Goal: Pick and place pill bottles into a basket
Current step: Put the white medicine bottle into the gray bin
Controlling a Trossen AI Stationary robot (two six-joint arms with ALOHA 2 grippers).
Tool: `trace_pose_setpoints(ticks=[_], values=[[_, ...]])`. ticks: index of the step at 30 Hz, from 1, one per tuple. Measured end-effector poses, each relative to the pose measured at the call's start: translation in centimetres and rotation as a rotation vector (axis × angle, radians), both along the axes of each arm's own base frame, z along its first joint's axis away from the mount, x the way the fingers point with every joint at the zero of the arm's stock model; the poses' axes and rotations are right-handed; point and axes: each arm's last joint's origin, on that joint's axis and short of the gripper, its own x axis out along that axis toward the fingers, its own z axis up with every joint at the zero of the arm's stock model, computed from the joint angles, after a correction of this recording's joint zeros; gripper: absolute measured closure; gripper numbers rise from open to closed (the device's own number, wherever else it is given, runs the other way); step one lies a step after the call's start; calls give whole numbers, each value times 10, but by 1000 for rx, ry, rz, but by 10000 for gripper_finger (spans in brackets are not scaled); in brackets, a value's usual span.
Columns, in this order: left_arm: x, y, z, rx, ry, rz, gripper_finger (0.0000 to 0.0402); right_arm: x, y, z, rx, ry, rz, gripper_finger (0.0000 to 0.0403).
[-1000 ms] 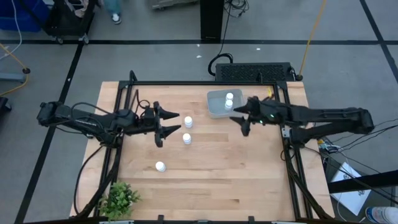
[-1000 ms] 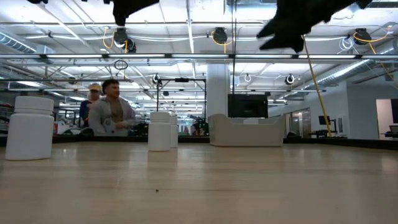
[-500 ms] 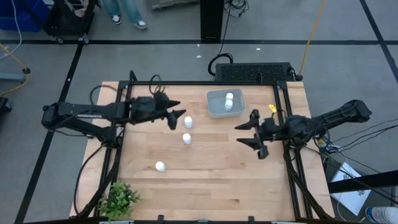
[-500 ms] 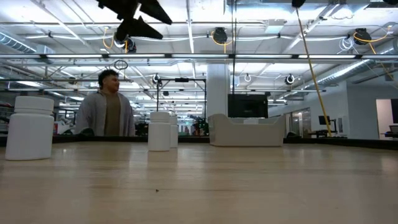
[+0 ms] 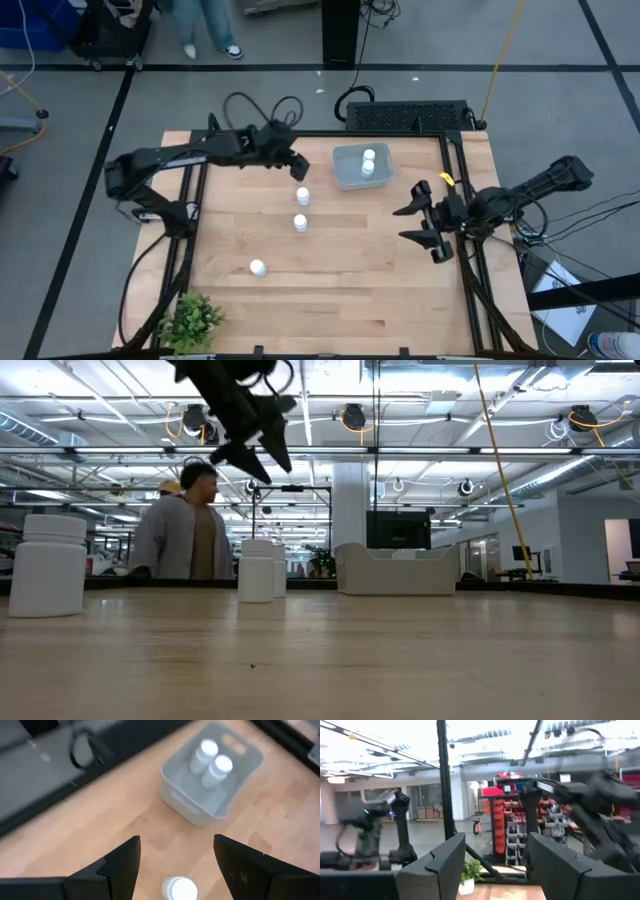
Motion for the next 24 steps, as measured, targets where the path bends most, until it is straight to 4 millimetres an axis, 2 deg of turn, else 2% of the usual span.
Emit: trace_pose_setpoints(ticks=[6, 11, 24], values=[[17, 7, -34, -118, 84, -62, 146, -5, 8, 3, -23, -37, 41, 190], [24, 7, -49, -136, 135, -54, 146, -5, 10, 3, -24, -37, 50, 190], [32, -15, -59, -121, 206, -53, 146, -5, 10, 2, -23, -31, 52, 190]])
